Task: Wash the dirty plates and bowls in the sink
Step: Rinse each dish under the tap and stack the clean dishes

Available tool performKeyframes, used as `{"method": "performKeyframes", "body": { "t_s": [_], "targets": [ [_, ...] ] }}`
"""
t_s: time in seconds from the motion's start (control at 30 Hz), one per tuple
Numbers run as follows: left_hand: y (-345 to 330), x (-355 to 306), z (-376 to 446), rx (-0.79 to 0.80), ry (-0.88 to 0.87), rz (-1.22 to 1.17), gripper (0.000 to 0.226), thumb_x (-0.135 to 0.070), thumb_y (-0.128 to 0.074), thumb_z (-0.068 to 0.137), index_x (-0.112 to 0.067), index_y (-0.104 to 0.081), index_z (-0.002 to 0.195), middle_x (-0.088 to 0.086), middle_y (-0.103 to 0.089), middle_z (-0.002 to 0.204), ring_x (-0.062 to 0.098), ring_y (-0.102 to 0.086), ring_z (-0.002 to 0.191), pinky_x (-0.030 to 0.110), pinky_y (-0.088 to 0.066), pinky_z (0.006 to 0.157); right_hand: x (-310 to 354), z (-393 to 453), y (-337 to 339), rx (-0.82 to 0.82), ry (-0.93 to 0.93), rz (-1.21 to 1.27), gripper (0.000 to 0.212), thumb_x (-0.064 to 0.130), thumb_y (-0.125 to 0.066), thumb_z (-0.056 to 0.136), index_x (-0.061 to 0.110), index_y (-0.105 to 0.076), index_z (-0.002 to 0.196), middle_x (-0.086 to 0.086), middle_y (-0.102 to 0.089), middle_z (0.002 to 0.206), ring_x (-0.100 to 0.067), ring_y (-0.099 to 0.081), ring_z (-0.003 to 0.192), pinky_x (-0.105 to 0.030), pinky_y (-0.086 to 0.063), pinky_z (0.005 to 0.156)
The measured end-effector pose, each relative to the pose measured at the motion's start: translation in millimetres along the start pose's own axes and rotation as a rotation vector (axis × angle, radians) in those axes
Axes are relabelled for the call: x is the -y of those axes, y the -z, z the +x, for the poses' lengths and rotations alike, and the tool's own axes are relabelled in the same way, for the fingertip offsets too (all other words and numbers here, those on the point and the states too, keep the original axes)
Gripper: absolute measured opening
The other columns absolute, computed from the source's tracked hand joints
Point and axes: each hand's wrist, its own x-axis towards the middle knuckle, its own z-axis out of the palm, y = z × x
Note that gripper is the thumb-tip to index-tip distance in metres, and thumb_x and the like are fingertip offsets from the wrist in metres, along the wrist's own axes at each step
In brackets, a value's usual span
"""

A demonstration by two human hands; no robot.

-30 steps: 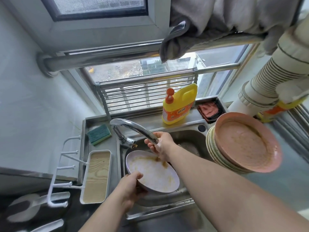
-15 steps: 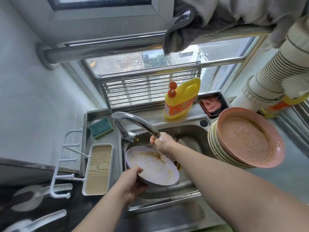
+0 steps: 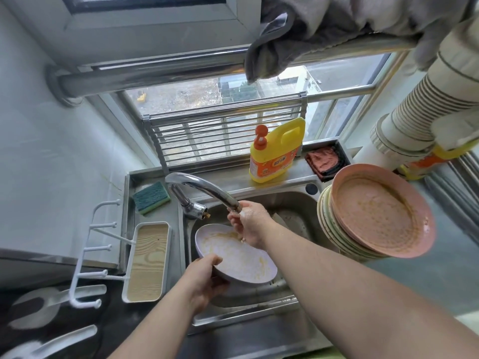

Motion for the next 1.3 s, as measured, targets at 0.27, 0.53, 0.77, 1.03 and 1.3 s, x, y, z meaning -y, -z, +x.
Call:
{"method": "performKeyframes", "body": {
  "t_s": [0.27, 0.53, 0.77, 1.03, 1.3],
  "targets": [
    [-4.8, -1.1, 1.3, 0.007, -0.004, -0.029, 0.030, -0.009, -0.060, 0.099, -0.002, -0.056, 0.128, 0.025, -0.069, 0.113, 0.038, -0.069, 0.094, 0.050, -0.062, 0.079, -2.4, 2.4, 10.4, -0.059, 0.044, -0.245, 0.034, 0.041, -0.050, 0.109, 0.021, -0.063, 0.086, 0.001, -0.051, 0.069, -0.014, -0.039, 0.057, -0.028, -0.032, 0.052],
    [-5.4, 1.2, 8.4, 0.043, -0.023, 0.015, 0.032, -0.010, -0.060, 0.099, -0.001, -0.056, 0.130, 0.024, -0.069, 0.108, 0.038, -0.069, 0.092, 0.054, -0.061, 0.091, -4.9, -2.2, 19.6, -0.071, 0.100, -0.503, 0.035, 0.005, -0.030, 0.099, 0.029, -0.056, 0.100, -0.008, -0.052, 0.087, -0.021, -0.041, 0.066, -0.030, -0.035, 0.051],
    [-1.9, -6.1, 5.4, 0.062, -0.158, 0.055, 0.041, -0.007, -0.050, 0.103, -0.032, -0.052, 0.135, 0.018, -0.066, 0.125, 0.038, -0.067, 0.104, 0.044, -0.061, 0.066, -26.5, -6.2, 84.6, -0.293, 0.051, -0.720, 0.021, 0.011, -0.053, 0.093, 0.024, -0.067, 0.102, -0.005, -0.066, 0.119, -0.026, -0.061, 0.107, -0.038, -0.055, 0.092],
    [-2.5, -9.7, 20.2, 0.193, -0.053, -0.047, 0.033, -0.045, -0.039, 0.111, -0.031, -0.060, 0.132, 0.009, -0.078, 0.119, 0.037, -0.072, 0.112, 0.051, -0.061, 0.082, -75.4, -5.1, 141.3, -0.233, -0.107, -0.388, 0.057, 0.072, -0.046, 0.092, 0.030, -0.064, 0.127, 0.000, -0.076, 0.112, -0.028, -0.072, 0.103, -0.053, -0.061, 0.089],
    [-64.2, -11.6, 66.1, 0.004, -0.262, -0.032, 0.022, -0.020, -0.054, 0.110, -0.009, -0.066, 0.125, 0.005, -0.071, 0.093, 0.018, -0.065, 0.078, 0.030, -0.055, 0.069, -37.0, -96.4, 141.1, -0.469, 0.391, -0.589, 0.012, 0.030, -0.048, 0.111, 0.037, -0.058, 0.111, 0.016, -0.069, 0.104, -0.008, -0.063, 0.092, -0.034, -0.046, 0.079]
  ]
}}
